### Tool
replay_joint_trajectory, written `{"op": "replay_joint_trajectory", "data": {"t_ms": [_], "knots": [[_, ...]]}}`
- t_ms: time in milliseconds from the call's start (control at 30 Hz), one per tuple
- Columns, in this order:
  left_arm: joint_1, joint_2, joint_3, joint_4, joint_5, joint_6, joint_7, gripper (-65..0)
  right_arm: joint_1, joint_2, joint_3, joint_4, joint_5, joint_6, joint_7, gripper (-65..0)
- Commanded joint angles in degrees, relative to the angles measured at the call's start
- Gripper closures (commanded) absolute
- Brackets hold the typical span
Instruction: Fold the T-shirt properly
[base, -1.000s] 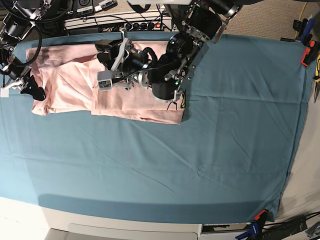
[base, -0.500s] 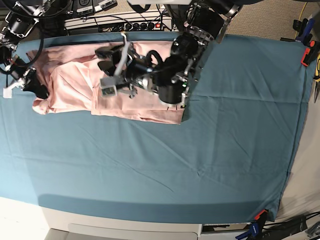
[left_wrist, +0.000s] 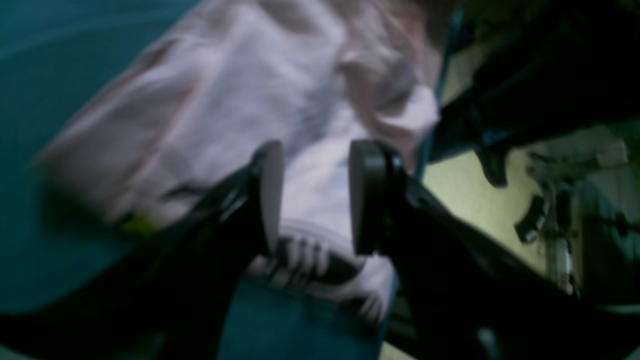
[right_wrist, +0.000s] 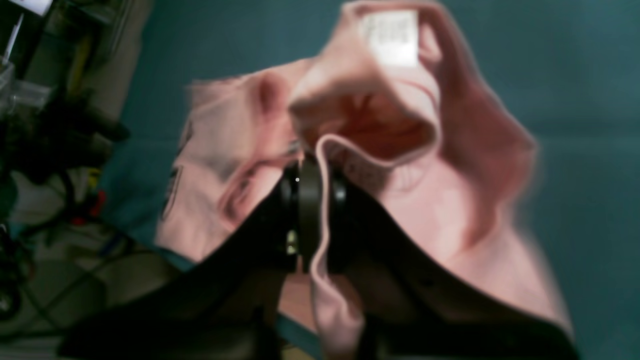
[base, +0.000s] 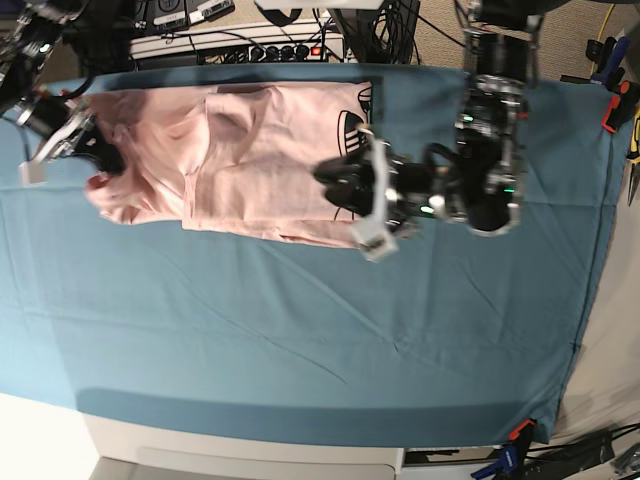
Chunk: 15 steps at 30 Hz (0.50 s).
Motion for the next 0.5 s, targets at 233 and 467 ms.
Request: {"op": "replay_joint_trajectory", "data": {"t_ms": [233,467], "knots": [[0.9,-8.9,-9.3,0.9,-6.7,-0.3,-1.0,-23.0,-3.3,-16.4,0.4,19.1,-5.9,0.2,1.2,0.0],[2.6,-14.0,-13.1,0.9,-8.0,-0.3,-1.0,-23.0,-2.8,-22.8,-7.0,21.9,-14.1,0.2,8.0,0.0]]}}
